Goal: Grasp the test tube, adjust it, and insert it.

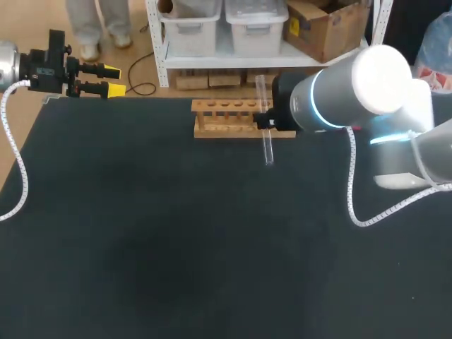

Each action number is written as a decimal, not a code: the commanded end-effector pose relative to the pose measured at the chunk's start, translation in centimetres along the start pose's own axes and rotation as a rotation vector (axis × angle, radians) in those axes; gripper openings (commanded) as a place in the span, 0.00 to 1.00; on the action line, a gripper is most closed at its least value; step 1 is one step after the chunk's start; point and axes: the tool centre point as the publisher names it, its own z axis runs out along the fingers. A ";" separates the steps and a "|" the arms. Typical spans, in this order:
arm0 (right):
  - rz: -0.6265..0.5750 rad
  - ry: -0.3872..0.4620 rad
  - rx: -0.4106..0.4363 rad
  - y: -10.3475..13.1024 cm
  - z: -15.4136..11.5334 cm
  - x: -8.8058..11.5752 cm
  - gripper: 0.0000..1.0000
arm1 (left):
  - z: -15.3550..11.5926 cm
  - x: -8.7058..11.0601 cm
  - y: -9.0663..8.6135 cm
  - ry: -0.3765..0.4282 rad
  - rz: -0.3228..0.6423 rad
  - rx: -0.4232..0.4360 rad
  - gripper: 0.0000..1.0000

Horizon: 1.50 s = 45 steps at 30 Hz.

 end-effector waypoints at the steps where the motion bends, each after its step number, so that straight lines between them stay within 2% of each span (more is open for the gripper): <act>1: 0.002 0.031 0.001 -0.1 0.0 -0.2 0.00 | 0.0 0.1 0.1 -0.003 0.003 0.001 1.00; 21: 0.017 0.054 -0.018 0.0 -0.7 0.6 0.00 | 0.0 0.1 0.1 -0.003 0.003 0.001 1.00; 29: 0.052 -0.006 0.009 0.2 -2.1 0.6 0.00 | 0.0 0.1 0.1 -0.003 0.003 0.001 1.00; 34: 0.054 -0.096 0.036 0.7 -3.7 -0.4 0.00 | 0.0 0.1 0.1 -0.003 0.003 0.001 1.00; 40: 0.051 -0.345 0.095 1.1 -5.8 -2.6 0.00 | 0.0 0.1 0.1 -0.003 0.003 0.001 1.00; 45: 0.042 -0.497 0.132 1.1 -6.7 -4.2 0.00 | 0.0 0.1 0.1 -0.003 0.003 0.001 1.00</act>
